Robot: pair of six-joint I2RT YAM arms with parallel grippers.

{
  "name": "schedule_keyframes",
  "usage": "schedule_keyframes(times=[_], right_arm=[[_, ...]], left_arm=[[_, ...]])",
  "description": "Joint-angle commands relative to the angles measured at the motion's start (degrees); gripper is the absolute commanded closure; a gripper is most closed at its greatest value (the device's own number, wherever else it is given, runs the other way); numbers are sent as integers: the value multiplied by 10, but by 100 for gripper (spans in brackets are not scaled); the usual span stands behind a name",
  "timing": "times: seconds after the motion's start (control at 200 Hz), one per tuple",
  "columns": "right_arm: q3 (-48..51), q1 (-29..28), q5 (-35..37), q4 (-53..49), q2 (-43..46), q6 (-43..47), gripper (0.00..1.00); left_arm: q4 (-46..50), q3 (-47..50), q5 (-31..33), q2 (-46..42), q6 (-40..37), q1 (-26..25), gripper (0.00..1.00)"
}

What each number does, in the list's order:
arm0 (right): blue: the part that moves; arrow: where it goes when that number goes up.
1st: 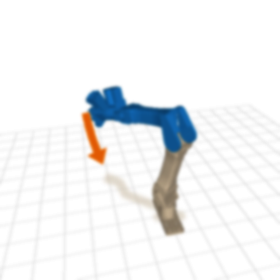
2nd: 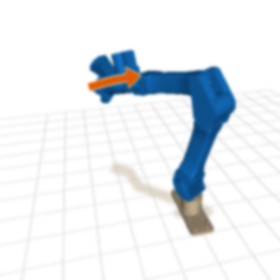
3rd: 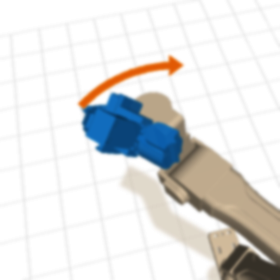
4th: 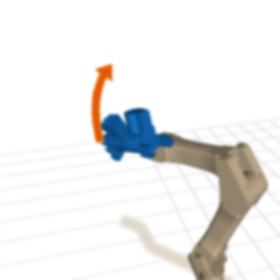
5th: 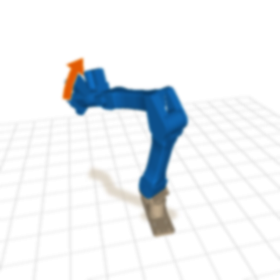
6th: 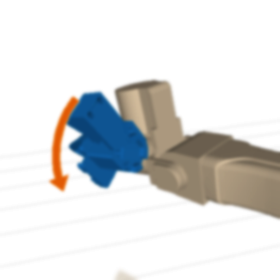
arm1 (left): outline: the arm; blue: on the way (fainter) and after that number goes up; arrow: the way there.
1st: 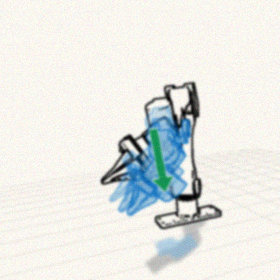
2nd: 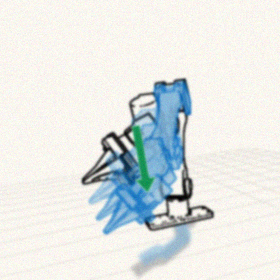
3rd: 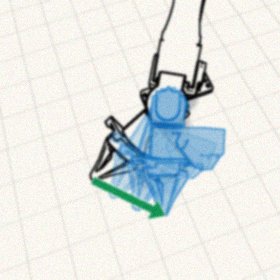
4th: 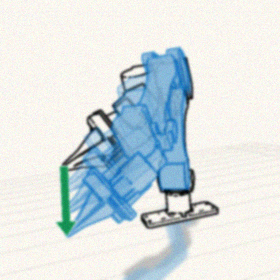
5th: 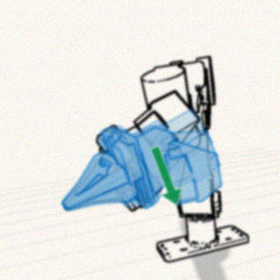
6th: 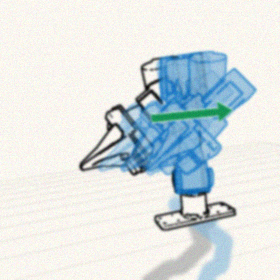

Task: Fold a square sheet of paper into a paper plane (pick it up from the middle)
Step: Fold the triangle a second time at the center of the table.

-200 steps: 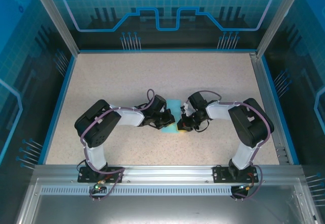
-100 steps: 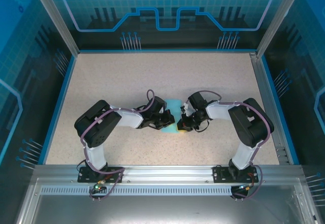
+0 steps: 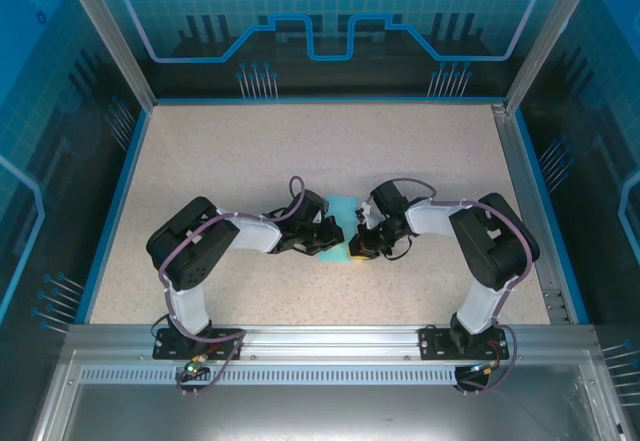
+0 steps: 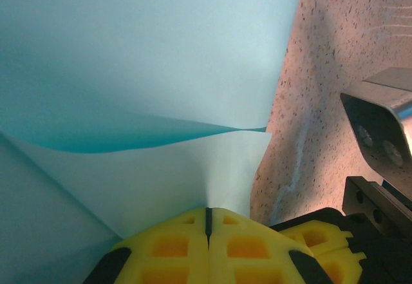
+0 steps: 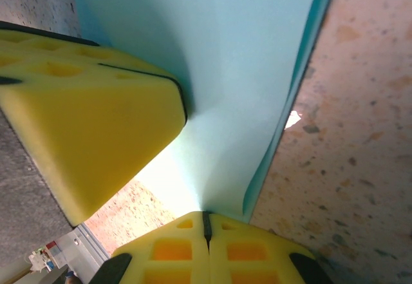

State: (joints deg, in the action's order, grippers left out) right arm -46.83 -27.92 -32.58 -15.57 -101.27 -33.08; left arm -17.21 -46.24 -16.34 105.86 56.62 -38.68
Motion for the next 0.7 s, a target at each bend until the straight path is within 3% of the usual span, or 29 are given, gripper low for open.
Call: schedule_keyframes(times=[0.0, 0.205, 0.695], right_arm=[[31, 5, 82, -46, -46, -7, 100], [33, 8, 82, -47, -44, -4, 100], [35, 9, 81, -45, -42, -6, 100]], left_arm=[[9, 18, 57, 10, -25, 24, 100], [-25, 31, 55, 6, -35, 36, 100], [14, 22, 62, 3, -44, 63, 100]])
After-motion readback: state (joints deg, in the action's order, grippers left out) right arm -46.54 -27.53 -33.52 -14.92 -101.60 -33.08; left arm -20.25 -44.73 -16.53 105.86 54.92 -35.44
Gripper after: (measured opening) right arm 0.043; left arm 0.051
